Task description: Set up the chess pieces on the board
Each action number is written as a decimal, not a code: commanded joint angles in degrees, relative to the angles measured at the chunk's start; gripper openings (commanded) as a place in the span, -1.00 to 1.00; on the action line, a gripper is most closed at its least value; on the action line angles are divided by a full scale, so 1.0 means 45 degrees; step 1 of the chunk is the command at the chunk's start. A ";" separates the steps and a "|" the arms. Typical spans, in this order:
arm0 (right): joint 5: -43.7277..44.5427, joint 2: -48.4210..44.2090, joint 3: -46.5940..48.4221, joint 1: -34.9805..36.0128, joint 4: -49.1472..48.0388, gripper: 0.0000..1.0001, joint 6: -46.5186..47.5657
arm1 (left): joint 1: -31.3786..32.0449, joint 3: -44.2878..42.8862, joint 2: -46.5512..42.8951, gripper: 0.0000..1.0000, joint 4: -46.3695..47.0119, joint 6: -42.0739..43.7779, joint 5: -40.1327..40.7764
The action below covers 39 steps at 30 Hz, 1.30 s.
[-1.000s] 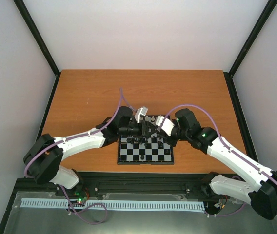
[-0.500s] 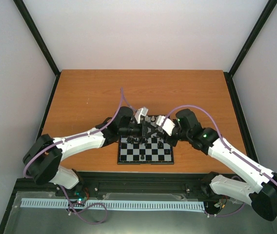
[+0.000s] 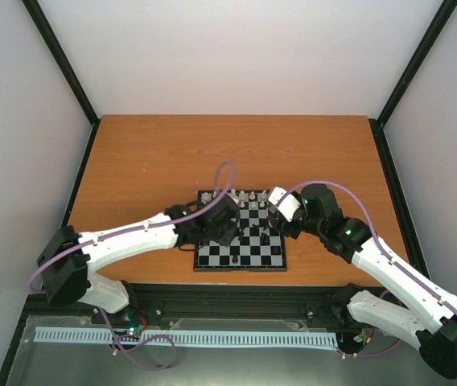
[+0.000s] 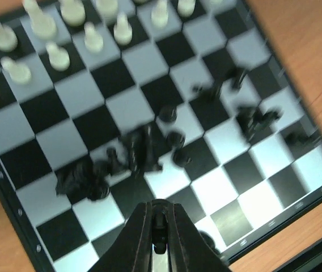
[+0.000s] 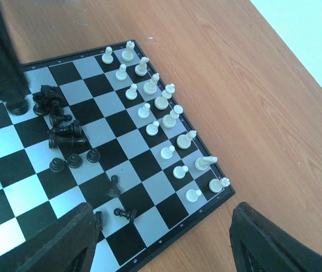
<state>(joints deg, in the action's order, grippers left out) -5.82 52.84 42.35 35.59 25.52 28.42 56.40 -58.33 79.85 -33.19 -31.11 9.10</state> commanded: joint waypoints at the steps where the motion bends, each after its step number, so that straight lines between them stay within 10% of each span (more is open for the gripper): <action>1: 0.0620 -0.0139 -0.0251 -0.0078 -0.0430 0.29 0.0028 | 0.0970 0.0120 0.0496 -0.99 -0.1650 0.0430 0.1800; 39: 0.0652 0.0570 -0.0202 -0.0117 -0.0280 0.29 0.0221 | 0.1216 0.2835 0.0014 -0.98 -0.0552 -0.0630 -0.1085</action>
<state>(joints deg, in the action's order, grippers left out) -3.05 55.40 41.50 35.33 24.60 29.12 61.17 -45.47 79.13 -36.07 -33.21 5.32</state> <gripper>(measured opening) 0.644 0.086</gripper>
